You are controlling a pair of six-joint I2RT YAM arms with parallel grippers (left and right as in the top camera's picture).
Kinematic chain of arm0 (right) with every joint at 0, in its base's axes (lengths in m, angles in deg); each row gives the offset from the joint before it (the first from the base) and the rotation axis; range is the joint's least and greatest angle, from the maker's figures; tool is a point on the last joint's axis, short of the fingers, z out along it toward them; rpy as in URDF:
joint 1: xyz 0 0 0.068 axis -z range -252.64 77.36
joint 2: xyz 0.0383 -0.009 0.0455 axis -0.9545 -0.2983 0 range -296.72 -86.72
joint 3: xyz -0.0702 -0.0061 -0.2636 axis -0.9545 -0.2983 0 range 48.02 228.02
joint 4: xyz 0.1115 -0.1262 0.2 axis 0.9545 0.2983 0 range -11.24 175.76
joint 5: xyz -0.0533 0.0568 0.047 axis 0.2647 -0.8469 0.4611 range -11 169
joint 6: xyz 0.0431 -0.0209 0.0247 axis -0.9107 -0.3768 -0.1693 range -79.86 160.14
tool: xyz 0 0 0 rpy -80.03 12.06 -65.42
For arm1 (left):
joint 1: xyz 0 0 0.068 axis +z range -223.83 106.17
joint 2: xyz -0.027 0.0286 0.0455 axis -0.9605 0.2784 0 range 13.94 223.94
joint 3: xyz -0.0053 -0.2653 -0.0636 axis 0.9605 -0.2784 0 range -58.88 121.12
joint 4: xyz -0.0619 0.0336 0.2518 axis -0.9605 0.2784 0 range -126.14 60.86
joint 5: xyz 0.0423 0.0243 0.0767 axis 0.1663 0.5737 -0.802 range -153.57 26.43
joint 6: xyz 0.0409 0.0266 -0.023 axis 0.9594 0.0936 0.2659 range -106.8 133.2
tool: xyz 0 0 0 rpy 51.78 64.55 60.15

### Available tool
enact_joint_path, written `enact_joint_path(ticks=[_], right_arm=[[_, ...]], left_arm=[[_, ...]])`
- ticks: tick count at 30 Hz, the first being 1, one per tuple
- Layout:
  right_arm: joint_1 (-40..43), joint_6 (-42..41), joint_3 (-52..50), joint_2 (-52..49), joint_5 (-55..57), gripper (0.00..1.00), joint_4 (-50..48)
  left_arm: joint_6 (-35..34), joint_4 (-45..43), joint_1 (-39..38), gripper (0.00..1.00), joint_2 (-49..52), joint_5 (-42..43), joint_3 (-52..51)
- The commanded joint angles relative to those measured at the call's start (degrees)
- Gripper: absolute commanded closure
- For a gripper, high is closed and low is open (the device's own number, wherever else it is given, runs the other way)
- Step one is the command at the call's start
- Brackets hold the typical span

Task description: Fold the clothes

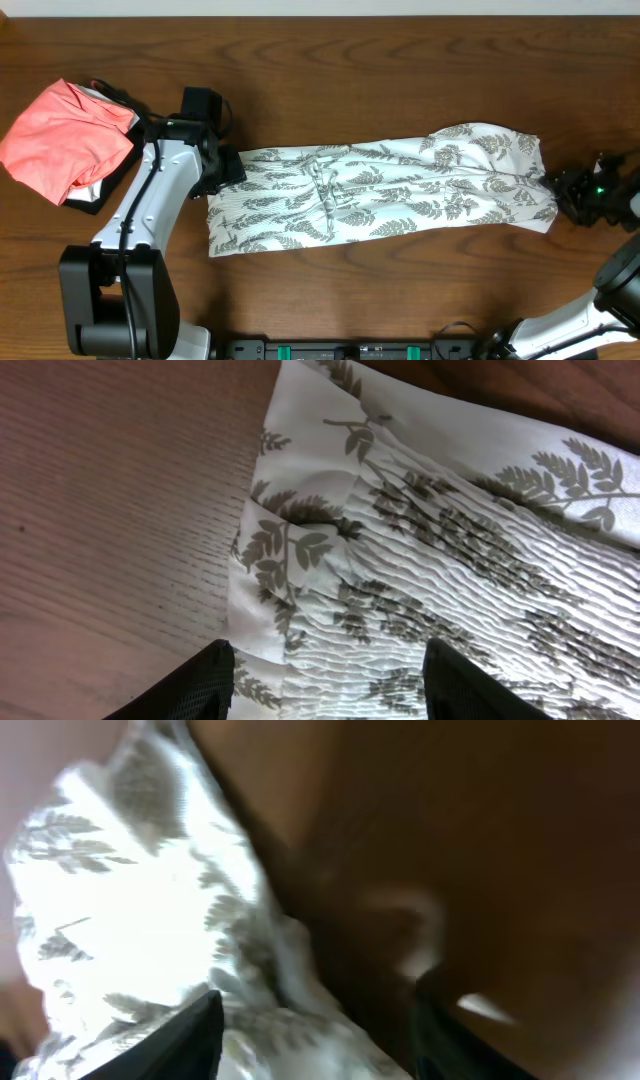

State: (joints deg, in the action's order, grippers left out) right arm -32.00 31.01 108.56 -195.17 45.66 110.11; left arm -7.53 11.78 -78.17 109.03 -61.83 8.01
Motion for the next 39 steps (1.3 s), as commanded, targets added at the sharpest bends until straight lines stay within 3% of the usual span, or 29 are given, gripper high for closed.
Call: enact_joint_path(ticks=[1, 10, 15, 17, 20, 23, 25, 32, 39], right_arm=[[-2.0, -1.6, -2.9, -1.2, -1.3, 0.41, -0.8], [-6.9, -1.8, -3.0, -1.2, -2.0, 0.39, -1.8], [-9.6, -4.9, -3.0, -1.2, 0.3, 0.43, -5.3], [-10.2, -6.6, -3.0, -1.2, 2.3, 0.48, -6.6], [-10.8, -7.2, -3.0, -1.2, 3.3, 0.64, -9.1], [-11.3, -7.4, -3.0, -1.2, 3.3, 0.88, -11.3], [-11.5, -7.6, -3.0, -1.2, 3.3, 0.99, -12.3], [-9.9, -7.6, -2.1, -1.0, 2.3, 0.99, -14.5], [-2.3, -7.6, -0.9, -0.9, 1.7, 0.99, -11.5]], left_arm=[[0.5, 0.2, 0.0, 0.39, -0.8, 0.9, 0.8], [0.5, 0.2, 0.0, 0.39, -0.8, 0.9, 0.8], [0.5, 0.4, 0.0, 0.39, -0.8, 0.9, 0.8], [0.5, 0.5, 0.0, 0.39, -0.8, 0.9, 0.8], [0.5, 0.7, 0.0, 0.39, -0.8, 0.9, 0.8], [0.5, 0.7, 0.0, 0.39, -0.8, 0.9, 0.8], [0.5, 0.7, 0.0, 0.39, -0.8, 0.9, 0.8], [0.5, 0.9, 0.0, 0.39, -0.8, 0.9, 0.8], [0.5, 0.9, 0.0, 0.39, -0.8, 0.9, 0.8]])
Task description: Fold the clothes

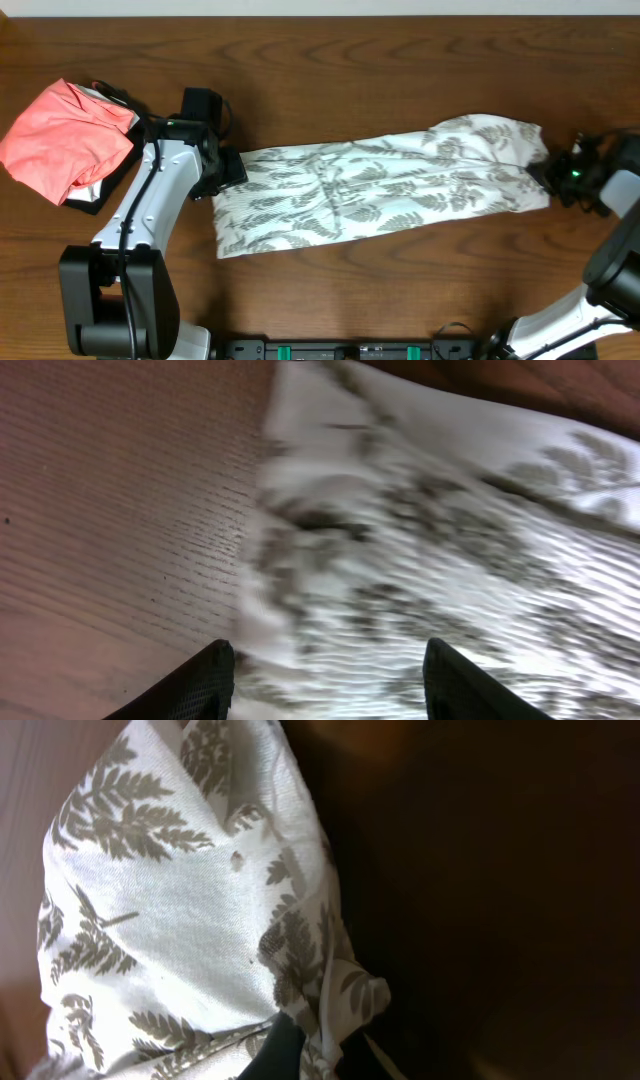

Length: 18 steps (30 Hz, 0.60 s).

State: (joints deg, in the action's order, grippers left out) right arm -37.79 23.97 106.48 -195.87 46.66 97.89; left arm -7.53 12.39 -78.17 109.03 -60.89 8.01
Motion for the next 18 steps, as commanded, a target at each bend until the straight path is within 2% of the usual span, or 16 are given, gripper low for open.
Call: enact_joint_path(ticks=[1, 10, 12, 13, 14, 15, 18], right_arm=[[4.9, -0.5, 1.2, -0.2, 2.2, 0.99, 1.9], [13.6, -0.5, 1.2, -0.2, 5.0, 0.99, 6.3], [14.0, -0.5, 1.2, -0.2, 4.9, 0.82, 6.2], [14.0, -0.5, 1.2, -0.2, 4.9, 0.67, 6.1], [13.8, -0.5, 1.2, -0.2, 4.7, 0.57, 5.9], [13.6, -0.5, 1.2, -0.2, 4.7, 0.51, 5.9], [12.5, 0.2, 1.2, -0.3, 4.9, 0.45, 5.7]], left_arm=[[0.5, 0.2, 0.0, 0.39, -0.8, -0.1, 0.8], [0.5, 0.0, 0.0, 0.39, -0.8, -0.1, 0.8], [0.5, -0.2, 0.0, 0.39, -0.8, -0.1, 0.8], [0.5, -0.3, 0.0, 0.39, -0.8, -0.1, 0.8], [0.5, -0.4, 0.0, 0.39, -0.8, -0.1, 0.8], [0.5, -0.5, 0.0, 0.39, -0.8, -0.1, 0.8], [0.5, -0.5, 0.0, 0.39, -0.8, -0.1, 0.8]])
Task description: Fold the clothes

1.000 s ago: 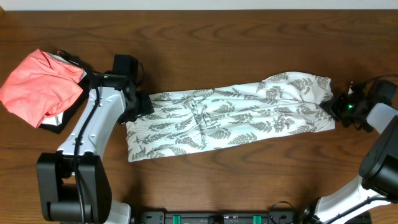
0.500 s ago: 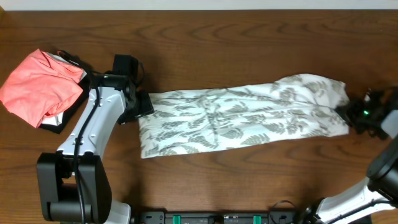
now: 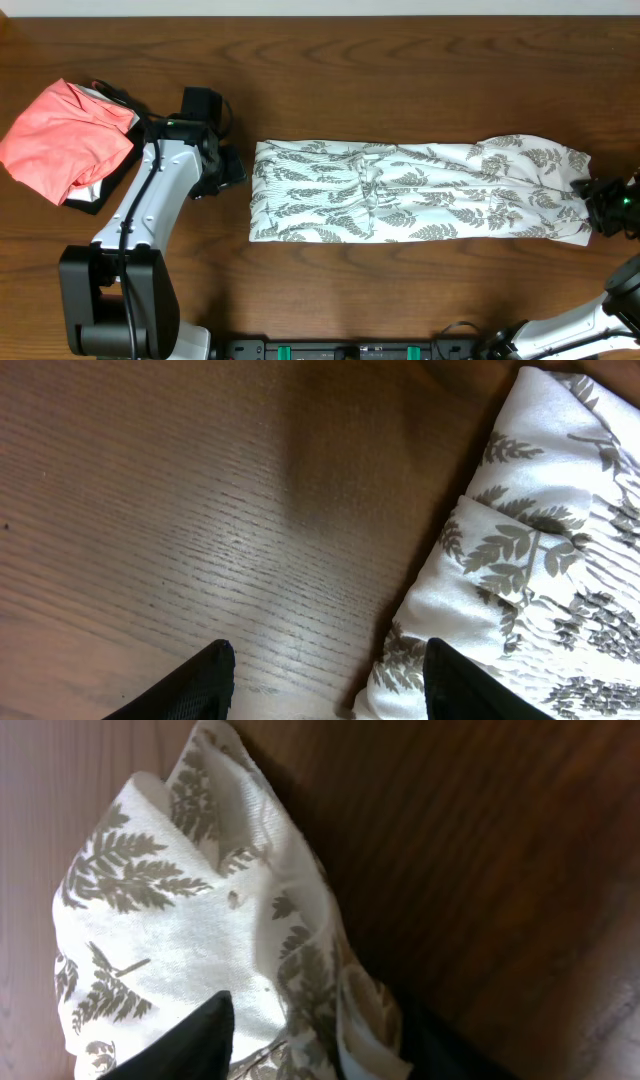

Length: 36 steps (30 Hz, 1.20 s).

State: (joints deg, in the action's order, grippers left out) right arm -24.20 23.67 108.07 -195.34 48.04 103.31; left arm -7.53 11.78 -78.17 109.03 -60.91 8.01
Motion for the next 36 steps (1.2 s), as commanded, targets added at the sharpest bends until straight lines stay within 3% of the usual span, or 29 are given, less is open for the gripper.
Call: enact_joint_path(ticks=[1, 12, 13, 15, 16, 23, 28, 36], right_arm=[[-1.4, 0.5, -0.5, -0.8, 3.6, 0.44, 0.1], [-6.2, 0.7, -0.9, -1.2, 5.9, 0.44, -0.5], [-6.6, 0.7, -0.9, -1.2, 6.3, 0.50, -0.5], [-7.0, 0.7, -0.9, -1.2, 6.6, 0.89, -0.5], [-7.1, 0.7, -0.9, -1.2, 6.6, 0.99, -0.7], [-5.6, 2.4, -0.8, 0.4, 5.6, 0.99, -2.3], [-5.8, 2.4, 1.5, 7.7, 3.3, 0.99, -2.3], [-14.2, 3.4, 4.0, 19.4, 3.8, 0.99, 3.8]], left_arm=[[0.5, 0.1, 0.0, 0.39, -0.8, -0.1, 0.8], [0.5, 0.2, 0.0, 0.39, -0.8, 0.0, 0.8], [0.5, 0.2, 0.0, 0.39, -0.8, 0.0, 0.8], [0.5, 0.2, 0.0, 0.39, -0.8, 0.0, 0.8], [0.5, 0.2, 0.0, 0.39, -0.8, 0.0, 0.8], [0.5, 0.3, 0.0, 0.39, -0.8, 0.0, 0.8], [0.5, 0.3, 0.0, 0.39, -0.8, 0.0, 0.8], [0.5, 0.3, 0.0, 0.39, -0.8, 0.0, 0.8]])
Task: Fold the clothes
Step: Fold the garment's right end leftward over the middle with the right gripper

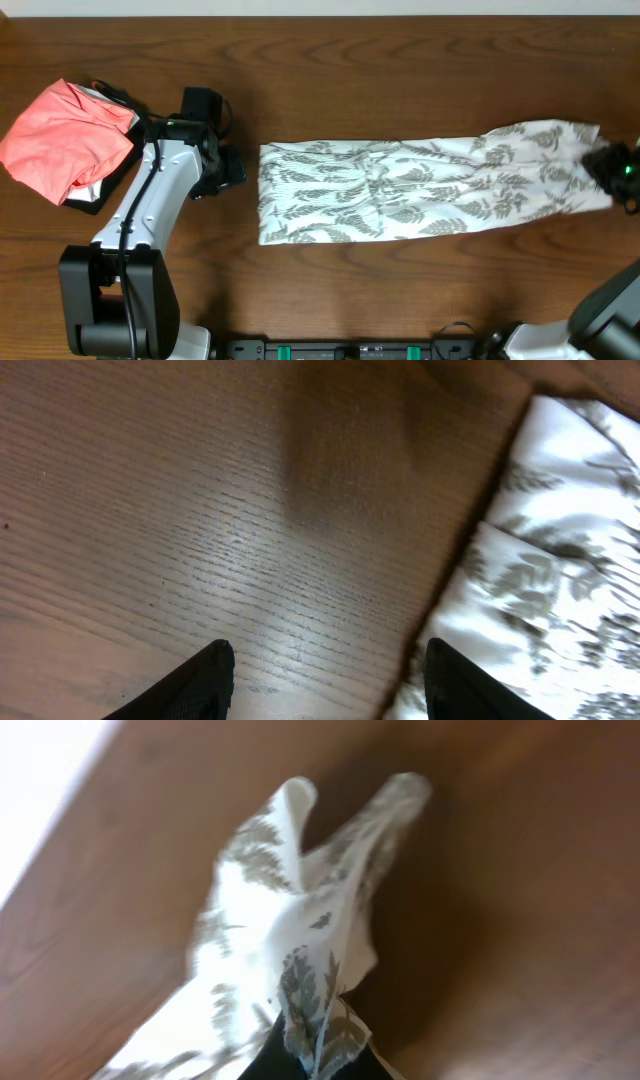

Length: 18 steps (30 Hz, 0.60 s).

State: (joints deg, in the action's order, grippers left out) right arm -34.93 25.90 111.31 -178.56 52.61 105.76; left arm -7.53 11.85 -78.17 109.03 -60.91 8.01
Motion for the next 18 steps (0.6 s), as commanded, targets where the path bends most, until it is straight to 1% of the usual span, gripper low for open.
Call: enact_joint_path(ticks=[1, 5, 8, 11, 18], right_arm=[[-5.1, 1.2, 0.8, 3.2, -0.7, 0.99, 2.1], [-11.9, 1.2, 0.7, 3.4, 0.1, 0.99, 4.7], [-18.4, 1.7, 0.7, 3.3, 5.2, 0.99, 6.4], [-24.6, 2.8, 0.7, 3.3, 7.5, 0.99, 6.6], [-35.0, 2.7, 0.7, 3.3, 10.8, 0.99, 9.4]], left_arm=[[0.5, 0.2, 0.0, 0.39, -0.8, 0.0, 0.8], [0.5, 0.2, 0.0, 0.39, -0.8, 0.0, 0.8], [0.5, 0.2, 0.0, 0.39, -0.8, 0.0, 0.8], [0.5, 0.2, 0.0, 0.39, -0.8, -0.1, 0.8], [0.8, 0.2, 0.0, 0.39, -0.8, -0.1, 0.8]])
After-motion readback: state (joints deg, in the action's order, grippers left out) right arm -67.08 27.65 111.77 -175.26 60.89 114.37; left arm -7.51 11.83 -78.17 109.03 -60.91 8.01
